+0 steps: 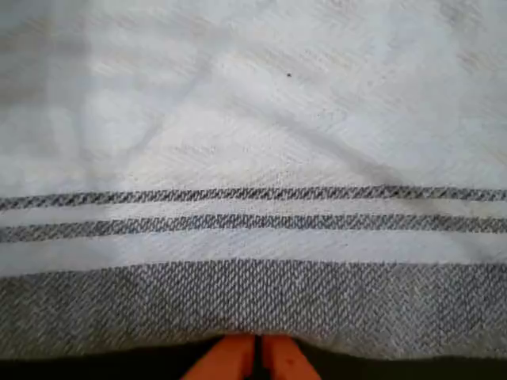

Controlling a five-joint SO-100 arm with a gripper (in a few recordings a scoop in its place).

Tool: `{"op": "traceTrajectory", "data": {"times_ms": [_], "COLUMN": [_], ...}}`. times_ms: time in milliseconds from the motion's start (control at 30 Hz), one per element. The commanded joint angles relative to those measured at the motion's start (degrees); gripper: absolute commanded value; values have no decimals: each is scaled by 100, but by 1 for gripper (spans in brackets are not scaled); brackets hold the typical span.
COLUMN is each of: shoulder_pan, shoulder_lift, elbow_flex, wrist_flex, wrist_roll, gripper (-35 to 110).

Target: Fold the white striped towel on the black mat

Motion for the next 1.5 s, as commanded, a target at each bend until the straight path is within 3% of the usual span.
{"op": "traceTrajectory", "data": {"times_ms": [0,733,1267,1467], "shoulder_pan": [9,-202,-1696,-2057], "shoulder_lift": [44,-475,-2971,-4175], "elbow_flex": [97,-369,-2812,-3366], "wrist_flex": [-53,-290,-536,-1134], "wrist_roll": [53,-290,853,1107], "gripper": [0,0,0,0]}}
